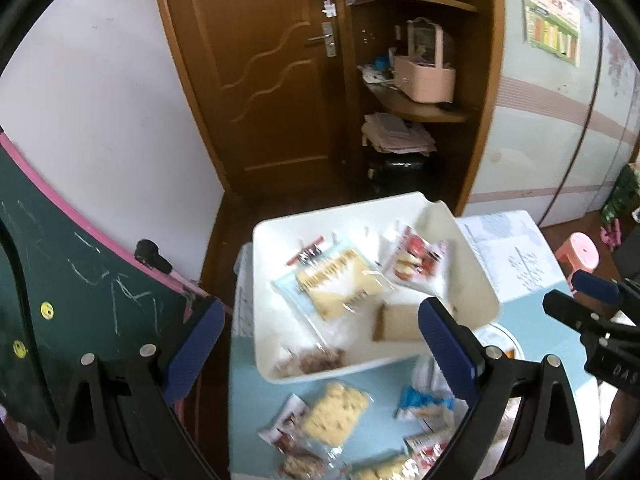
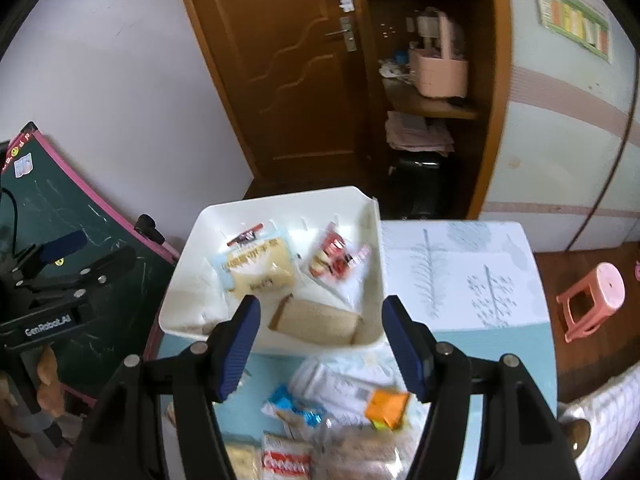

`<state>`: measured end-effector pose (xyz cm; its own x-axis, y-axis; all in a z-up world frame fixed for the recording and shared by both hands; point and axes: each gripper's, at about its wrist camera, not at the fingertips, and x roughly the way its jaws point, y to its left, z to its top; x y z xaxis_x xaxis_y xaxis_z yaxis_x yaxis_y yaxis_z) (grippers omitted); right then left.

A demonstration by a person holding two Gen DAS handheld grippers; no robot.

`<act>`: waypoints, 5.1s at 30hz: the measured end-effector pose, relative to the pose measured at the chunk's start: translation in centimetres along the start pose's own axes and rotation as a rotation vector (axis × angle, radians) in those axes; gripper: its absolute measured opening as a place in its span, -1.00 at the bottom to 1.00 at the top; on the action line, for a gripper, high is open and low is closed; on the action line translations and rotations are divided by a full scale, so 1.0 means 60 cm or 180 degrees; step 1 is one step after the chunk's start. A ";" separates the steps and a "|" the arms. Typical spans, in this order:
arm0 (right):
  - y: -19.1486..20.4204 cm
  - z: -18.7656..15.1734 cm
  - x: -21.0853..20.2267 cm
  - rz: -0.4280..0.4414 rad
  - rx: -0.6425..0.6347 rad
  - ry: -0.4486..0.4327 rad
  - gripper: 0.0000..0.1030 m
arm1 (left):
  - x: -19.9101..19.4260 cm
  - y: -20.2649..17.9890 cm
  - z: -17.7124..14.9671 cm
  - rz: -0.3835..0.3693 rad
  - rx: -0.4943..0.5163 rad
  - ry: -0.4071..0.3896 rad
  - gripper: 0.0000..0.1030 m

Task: Organize snacks
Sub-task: 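Reach both grippers back to the remaining snacks on the table, then grasp the yellow cake pack with left gripper while right grasps large clear bag, then carry both held packs over the white tray and open both grippers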

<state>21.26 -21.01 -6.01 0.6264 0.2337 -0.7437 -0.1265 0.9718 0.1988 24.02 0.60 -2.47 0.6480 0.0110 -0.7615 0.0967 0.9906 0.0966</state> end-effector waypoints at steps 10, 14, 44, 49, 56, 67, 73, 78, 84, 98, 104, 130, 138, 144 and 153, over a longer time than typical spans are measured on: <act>-0.056 -0.105 -0.073 -0.0088 0.0198 0.0102 0.24 | -0.065 -0.053 -0.100 -0.0200 0.0150 0.0102 0.89; -0.076 -0.141 -0.080 -0.0125 0.0262 0.0200 0.24 | -0.071 -0.070 -0.138 -0.0263 0.0233 0.0196 0.89; -0.105 -0.299 0.018 -0.0040 0.0405 0.0815 0.95 | 0.091 -0.147 -0.375 -0.0705 0.1550 0.1242 0.88; -0.101 -0.299 0.058 -0.0049 0.0393 0.0903 0.96 | 0.126 -0.156 -0.391 -0.0698 0.1733 0.1360 0.88; -0.100 -0.295 0.117 -0.0154 0.0369 0.1028 0.97 | 0.168 -0.167 -0.396 -0.0764 0.1806 0.1475 0.88; -0.100 -0.304 0.176 -0.0133 0.0470 0.1305 0.97 | 0.207 -0.144 -0.400 -0.0997 0.1691 0.1649 0.59; -0.091 -0.306 0.180 -0.0169 0.0429 0.1340 0.74 | 0.210 -0.118 -0.391 -0.0975 0.1516 0.1643 0.20; -0.090 -0.309 0.172 -0.0203 0.0465 0.1321 0.59 | 0.202 -0.120 -0.393 -0.0853 0.1472 0.1625 0.17; -0.089 -0.322 0.155 -0.0285 0.0483 0.1355 0.58 | 0.169 -0.116 -0.392 -0.0826 0.1309 0.1569 0.16; -0.081 -0.365 0.032 -0.0347 0.0259 0.1188 0.58 | 0.046 -0.139 -0.347 -0.0813 0.0759 0.1323 0.16; -0.088 -0.376 -0.029 -0.0338 0.0196 0.1090 0.58 | -0.013 -0.183 -0.349 -0.0850 0.0747 0.1194 0.16; -0.070 -0.280 -0.192 -0.0132 -0.0069 0.0316 0.58 | -0.201 -0.140 -0.185 -0.0557 0.0166 0.0361 0.16; -0.033 -0.193 -0.199 -0.0025 -0.0141 0.0089 0.58 | -0.208 -0.058 -0.118 -0.0355 -0.0070 0.0208 0.16; -0.001 -0.122 -0.187 -0.0078 -0.0183 -0.0046 0.58 | -0.188 -0.001 -0.060 -0.0314 -0.0137 0.0105 0.16; 0.047 -0.013 -0.159 -0.0183 -0.0211 -0.0244 0.59 | -0.123 0.048 0.032 -0.0427 -0.0150 0.0009 0.16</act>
<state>14.33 -20.50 1.15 0.6909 0.1768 -0.7010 -0.1377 0.9841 0.1125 20.98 3.11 4.65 0.6295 -0.1216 -0.7674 0.1466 0.9885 -0.0363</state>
